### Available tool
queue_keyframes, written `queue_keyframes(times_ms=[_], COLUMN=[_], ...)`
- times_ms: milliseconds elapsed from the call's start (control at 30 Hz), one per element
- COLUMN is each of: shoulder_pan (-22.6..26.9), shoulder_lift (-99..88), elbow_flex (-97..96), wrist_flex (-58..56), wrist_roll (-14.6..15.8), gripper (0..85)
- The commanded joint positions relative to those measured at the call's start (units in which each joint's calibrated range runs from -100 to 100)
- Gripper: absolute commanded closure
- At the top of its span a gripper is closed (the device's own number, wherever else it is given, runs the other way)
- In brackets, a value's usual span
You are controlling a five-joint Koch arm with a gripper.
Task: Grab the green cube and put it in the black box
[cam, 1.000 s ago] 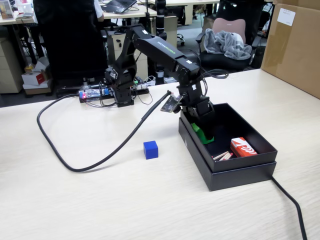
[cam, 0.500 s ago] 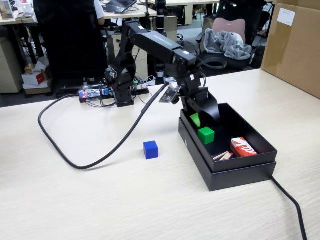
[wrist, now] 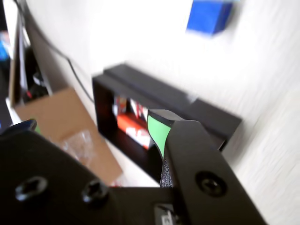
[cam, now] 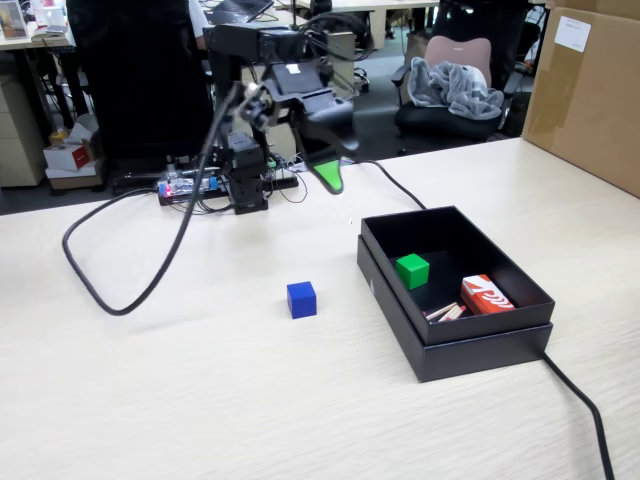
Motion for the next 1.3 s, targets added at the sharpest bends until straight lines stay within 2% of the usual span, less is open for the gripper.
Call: queue_keyframes(times_ms=[0,367,533,800,1033,1267], shoulder_pan=[-2.2,-4.2,-5.1,-8.2,-8.4,-8.1], shoulder_lift=[-8.8,-37.1,-38.9,-38.7,-37.7,-37.6], elbow_flex=[-2.2,-32.4,-38.5,-58.1,-73.7,-81.4], wrist_flex=[4.8,10.9,11.0,30.5,46.8,50.5], wrist_roll=[-1.4,-2.8,-2.5,-5.6,-7.8,-7.8], gripper=[37.4,36.0,35.5,36.3,37.9,37.9])
